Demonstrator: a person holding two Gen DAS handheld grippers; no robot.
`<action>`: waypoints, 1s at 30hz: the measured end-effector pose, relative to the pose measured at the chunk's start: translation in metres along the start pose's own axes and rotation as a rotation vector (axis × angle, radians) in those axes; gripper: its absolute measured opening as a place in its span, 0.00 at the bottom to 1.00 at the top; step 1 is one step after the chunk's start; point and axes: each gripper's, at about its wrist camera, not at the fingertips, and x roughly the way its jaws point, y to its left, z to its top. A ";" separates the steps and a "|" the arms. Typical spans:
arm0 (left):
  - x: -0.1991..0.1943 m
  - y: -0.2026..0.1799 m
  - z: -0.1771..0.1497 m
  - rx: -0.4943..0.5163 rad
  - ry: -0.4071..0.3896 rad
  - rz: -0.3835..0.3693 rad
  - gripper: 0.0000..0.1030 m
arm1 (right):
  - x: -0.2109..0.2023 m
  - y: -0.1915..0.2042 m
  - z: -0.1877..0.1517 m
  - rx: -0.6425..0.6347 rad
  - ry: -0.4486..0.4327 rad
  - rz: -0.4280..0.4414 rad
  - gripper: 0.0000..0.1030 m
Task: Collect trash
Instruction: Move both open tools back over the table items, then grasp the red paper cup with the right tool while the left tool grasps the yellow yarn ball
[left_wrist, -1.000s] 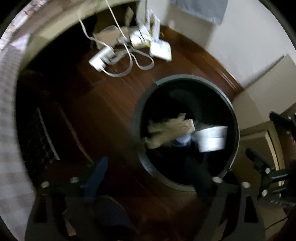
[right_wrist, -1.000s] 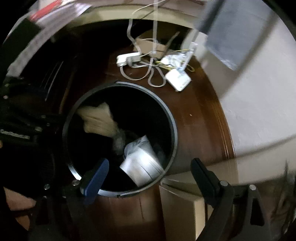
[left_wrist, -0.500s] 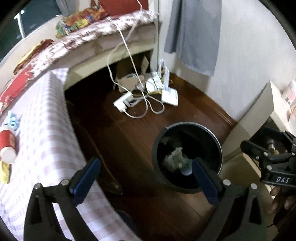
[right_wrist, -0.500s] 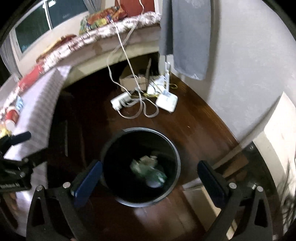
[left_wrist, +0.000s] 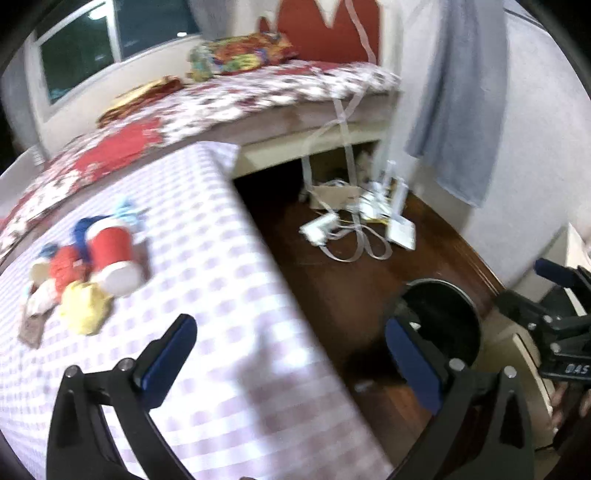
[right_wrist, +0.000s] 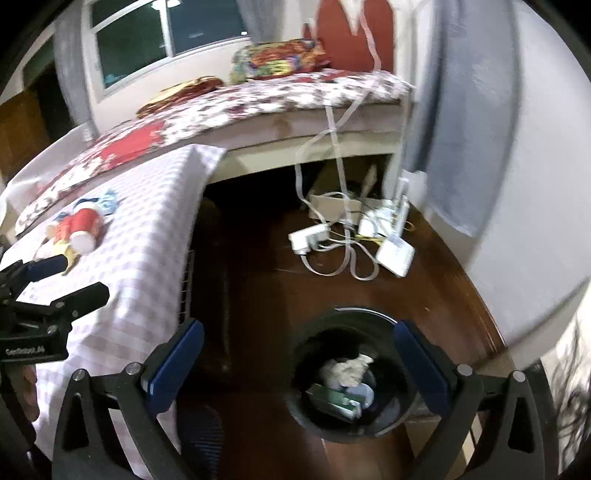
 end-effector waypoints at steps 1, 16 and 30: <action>-0.001 0.009 -0.002 -0.014 -0.003 0.013 1.00 | -0.002 0.008 0.004 -0.013 -0.005 0.002 1.00; -0.027 0.175 -0.048 -0.318 -0.064 0.182 0.96 | -0.003 0.131 0.049 -0.208 -0.014 0.141 1.00; -0.027 0.267 -0.075 -0.429 -0.069 0.221 0.87 | 0.028 0.278 0.095 -0.428 0.009 0.266 0.89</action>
